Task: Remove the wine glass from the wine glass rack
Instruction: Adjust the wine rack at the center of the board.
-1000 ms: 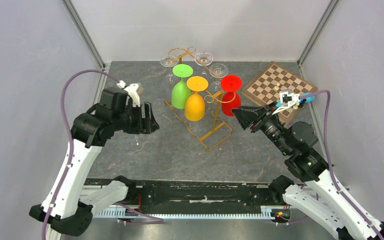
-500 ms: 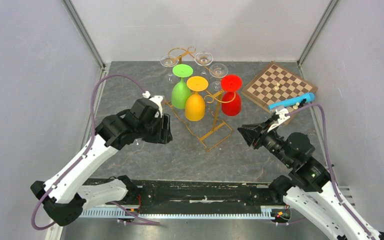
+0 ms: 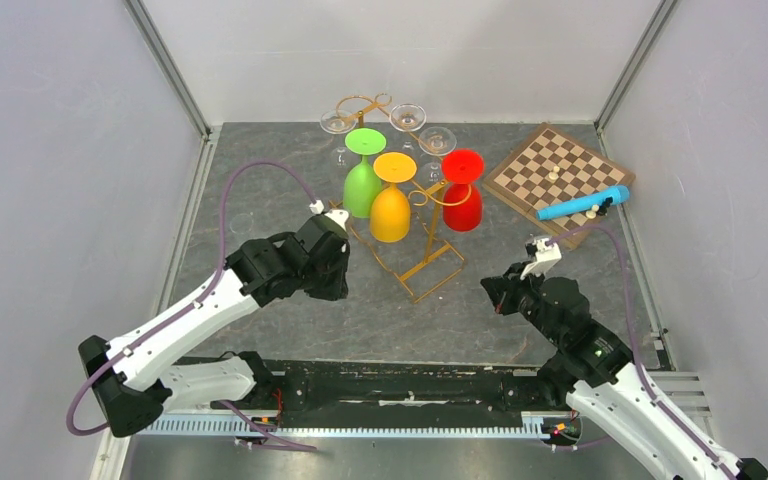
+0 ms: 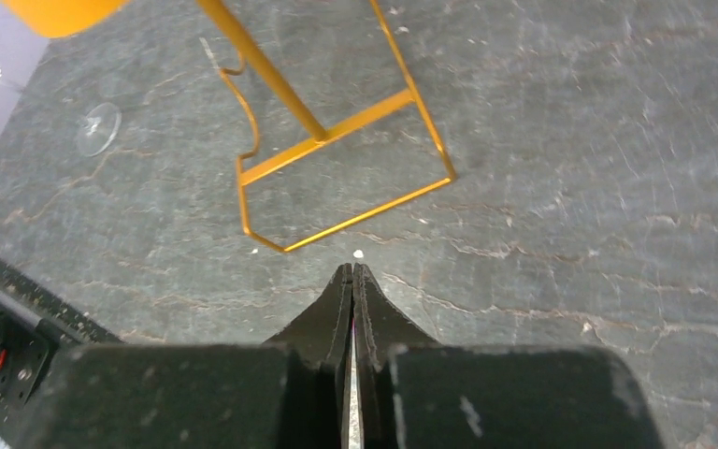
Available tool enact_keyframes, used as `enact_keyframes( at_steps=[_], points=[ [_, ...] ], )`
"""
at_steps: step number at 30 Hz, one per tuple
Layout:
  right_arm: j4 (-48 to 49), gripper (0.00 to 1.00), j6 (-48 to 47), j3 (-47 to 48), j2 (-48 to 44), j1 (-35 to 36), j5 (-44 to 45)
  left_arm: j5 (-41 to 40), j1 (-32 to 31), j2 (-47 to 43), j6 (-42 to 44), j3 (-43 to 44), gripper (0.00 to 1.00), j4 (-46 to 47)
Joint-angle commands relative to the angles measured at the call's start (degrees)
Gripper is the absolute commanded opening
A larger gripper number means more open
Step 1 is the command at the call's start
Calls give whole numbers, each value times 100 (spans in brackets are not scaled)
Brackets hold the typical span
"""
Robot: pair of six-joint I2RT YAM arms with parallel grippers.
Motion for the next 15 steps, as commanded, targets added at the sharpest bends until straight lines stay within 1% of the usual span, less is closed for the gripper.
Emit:
enact_keyframes(
  at_steps=[1, 5, 8, 15],
  points=[
    [445, 0, 579, -365, -51, -4, 647, -178, -106, -16, -342, -99, 2, 368],
    [851, 0, 842, -683, 153, -4, 1128, -167, -180, -105, -419, -136, 2, 402],
    [1357, 0, 834, -882, 469, 1, 1440, -131, -233, -197, -481, -169, 2, 463],
    [2787, 0, 314, -1160, 1579, -13, 1694, -67, -256, -402, -514, -302, 2, 443]
  ],
)
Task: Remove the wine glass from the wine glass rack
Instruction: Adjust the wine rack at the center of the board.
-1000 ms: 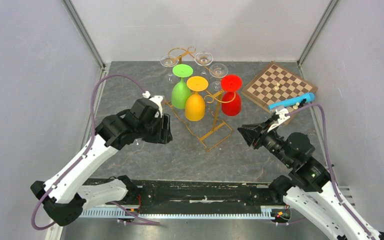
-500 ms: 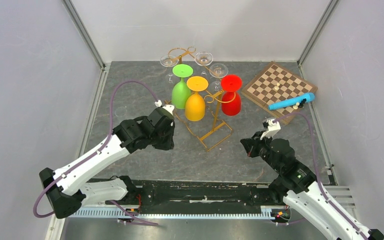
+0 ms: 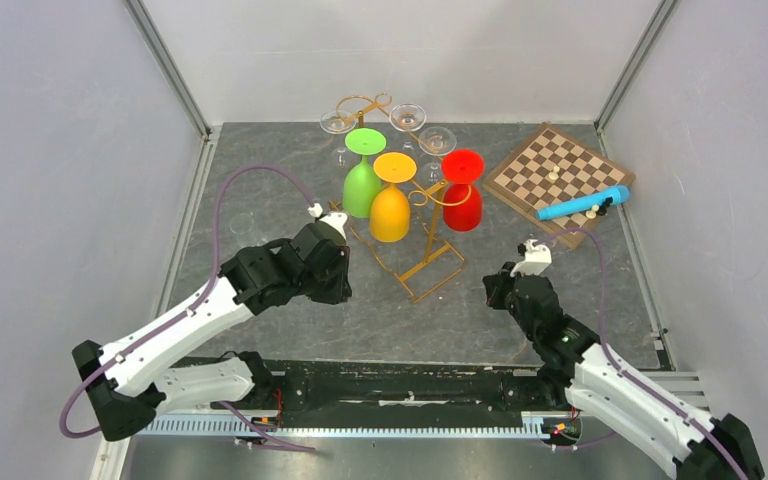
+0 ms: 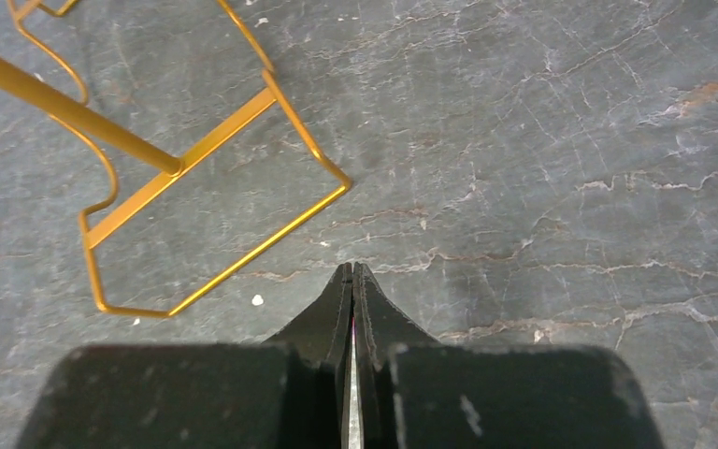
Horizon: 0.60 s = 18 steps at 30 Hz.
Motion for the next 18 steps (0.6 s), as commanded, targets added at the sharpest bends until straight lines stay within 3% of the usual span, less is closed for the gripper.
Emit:
enact_keyframes(
  at_steps=[1, 8, 18],
  points=[
    [1419, 0, -373, -77, 637, -19, 379, -21, -35, -226, -289, -127, 2, 176],
    [2795, 0, -982, -206, 1531, -186, 315, -17, -31, -435, -299, -237, 2, 131],
    [4096, 0, -1118, -285, 2544, -598, -284, -152, -31, -724, -282, -309, 2, 10]
  ],
)
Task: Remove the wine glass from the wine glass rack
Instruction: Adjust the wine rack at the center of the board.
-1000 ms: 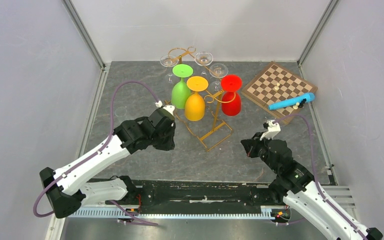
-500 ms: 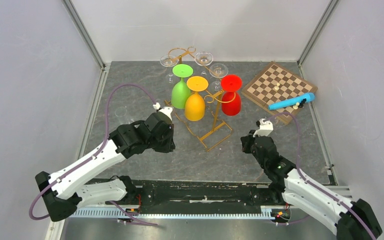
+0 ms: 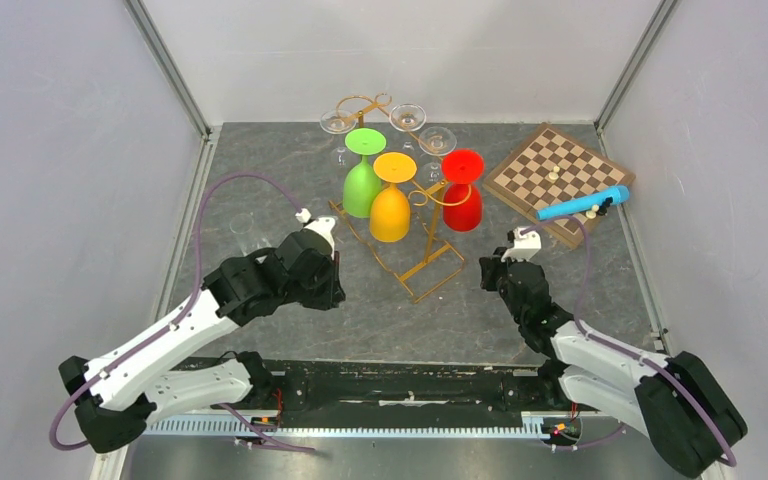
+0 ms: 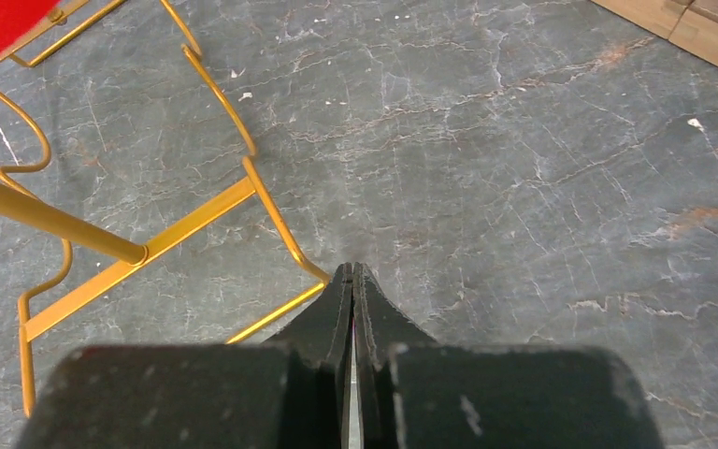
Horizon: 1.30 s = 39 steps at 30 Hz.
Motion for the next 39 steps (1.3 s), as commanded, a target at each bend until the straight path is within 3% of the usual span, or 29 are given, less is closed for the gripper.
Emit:
enact_keyframes(
  at_steps=[1, 19, 39],
  points=[
    [1184, 0, -159, -82, 395, -138, -318, -146, -25, -195, -202, -18, 2, -8],
    [2281, 0, 79, 39, 1764, -299, -1162, -315, -24, -647, -235, -80, 2, -235],
    [2848, 0, 187, -44, 2144, -294, -2179, -390, -24, -799, -270, -80, 2, -316]
  ],
)
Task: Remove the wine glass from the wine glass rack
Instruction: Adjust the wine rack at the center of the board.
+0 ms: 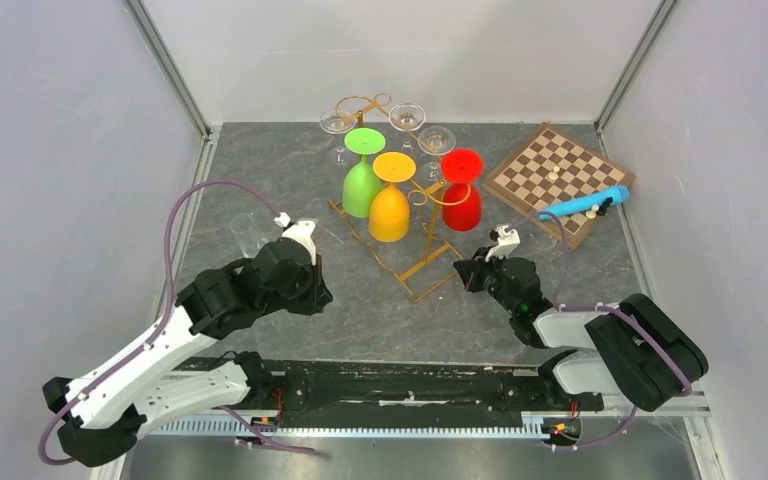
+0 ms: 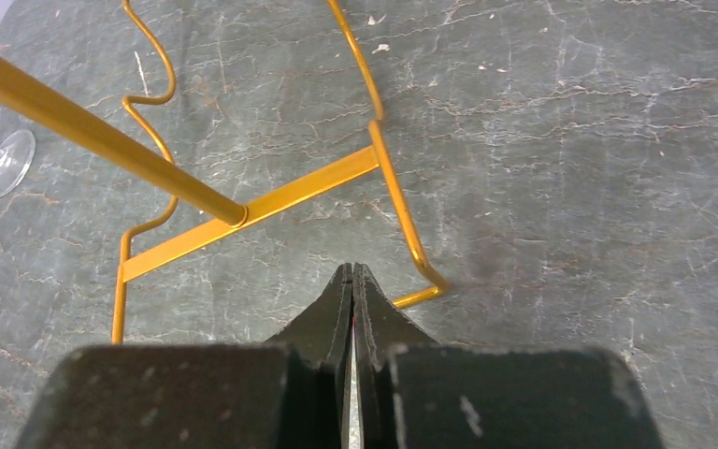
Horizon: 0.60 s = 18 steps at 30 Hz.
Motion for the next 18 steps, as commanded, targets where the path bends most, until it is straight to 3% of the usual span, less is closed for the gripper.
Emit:
enact_keyframes(
  at_steps=[1, 12, 18],
  points=[
    [353, 0, 6, 27, -24, 1, -70, -136, -24, -66, -230, -3, 2, -9],
    [510, 0, 53, -468, -799, -1, 1572, -136, -24, -27, -222, 11, 2, -19],
    [322, 0, 101, -44, -373, -8, 1713, -155, -24, 53, -188, 84, 2, -23]
  ],
)
